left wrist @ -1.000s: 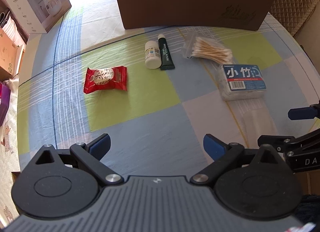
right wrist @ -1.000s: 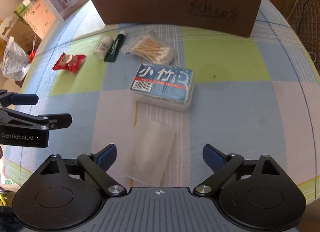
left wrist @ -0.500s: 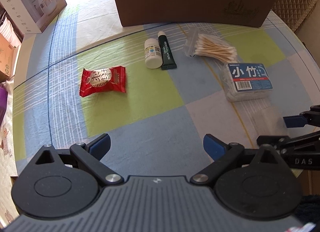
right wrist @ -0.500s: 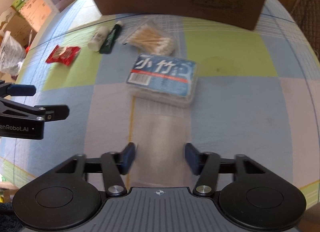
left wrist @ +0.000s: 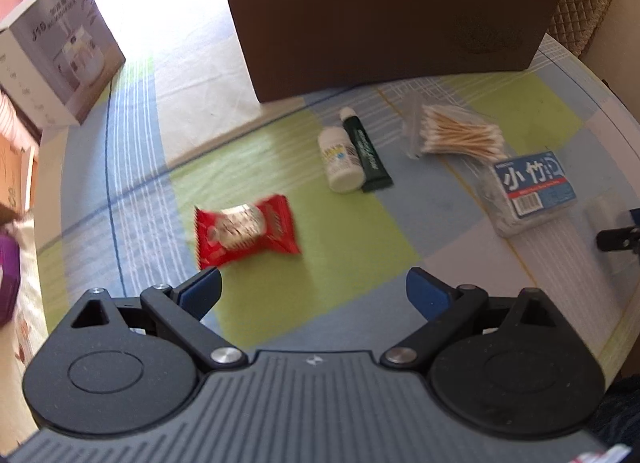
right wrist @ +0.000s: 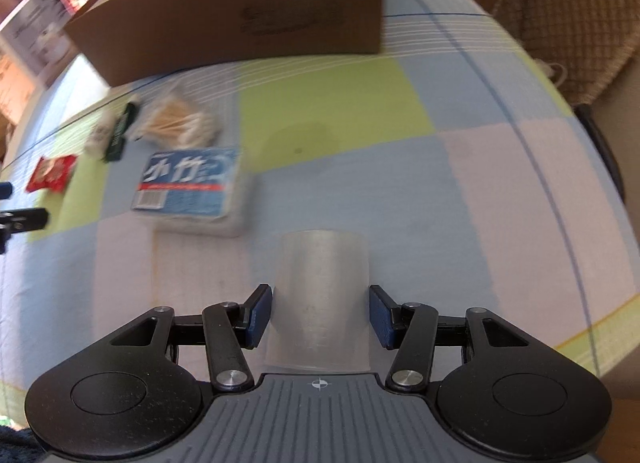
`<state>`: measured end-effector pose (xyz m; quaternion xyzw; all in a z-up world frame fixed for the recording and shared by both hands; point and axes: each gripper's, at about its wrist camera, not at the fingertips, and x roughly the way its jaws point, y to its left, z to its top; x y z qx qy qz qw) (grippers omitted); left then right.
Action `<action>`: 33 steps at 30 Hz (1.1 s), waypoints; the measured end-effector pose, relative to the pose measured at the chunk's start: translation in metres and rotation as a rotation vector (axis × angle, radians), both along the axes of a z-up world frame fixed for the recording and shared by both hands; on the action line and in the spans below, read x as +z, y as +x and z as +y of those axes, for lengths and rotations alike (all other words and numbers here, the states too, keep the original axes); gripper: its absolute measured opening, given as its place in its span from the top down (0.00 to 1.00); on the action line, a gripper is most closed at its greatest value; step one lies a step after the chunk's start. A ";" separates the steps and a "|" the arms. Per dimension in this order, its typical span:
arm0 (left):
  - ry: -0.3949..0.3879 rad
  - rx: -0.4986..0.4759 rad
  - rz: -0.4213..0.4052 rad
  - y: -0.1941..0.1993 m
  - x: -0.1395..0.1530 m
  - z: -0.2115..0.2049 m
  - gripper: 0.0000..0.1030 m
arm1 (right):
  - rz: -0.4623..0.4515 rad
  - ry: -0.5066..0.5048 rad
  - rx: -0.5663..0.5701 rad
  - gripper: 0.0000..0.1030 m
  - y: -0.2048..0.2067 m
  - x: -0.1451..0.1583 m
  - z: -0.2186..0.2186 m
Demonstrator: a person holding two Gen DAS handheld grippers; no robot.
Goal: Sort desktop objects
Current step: 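Grasp red candy packet with left tool while right tool grasps clear plastic cup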
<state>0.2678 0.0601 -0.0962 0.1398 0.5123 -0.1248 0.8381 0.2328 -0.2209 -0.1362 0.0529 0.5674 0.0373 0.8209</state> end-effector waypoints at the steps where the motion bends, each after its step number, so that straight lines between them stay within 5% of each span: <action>1: 0.003 -0.028 -0.008 0.005 0.000 0.004 0.06 | -0.001 0.001 -0.015 0.52 0.000 0.000 -0.004; 13: -0.105 -0.252 0.008 0.069 -0.012 0.028 0.07 | -0.005 -0.011 -0.084 0.52 0.003 0.000 -0.022; 23: -0.142 -0.275 0.086 0.041 -0.026 0.038 0.27 | -0.006 -0.022 -0.076 0.52 0.004 -0.002 -0.021; 27: -0.138 -0.247 0.079 0.028 -0.027 0.037 0.29 | -0.008 -0.027 -0.069 0.52 0.005 -0.002 -0.021; 33: -0.177 -0.055 0.099 0.040 -0.026 0.045 0.33 | -0.011 -0.028 -0.066 0.52 0.005 -0.002 -0.021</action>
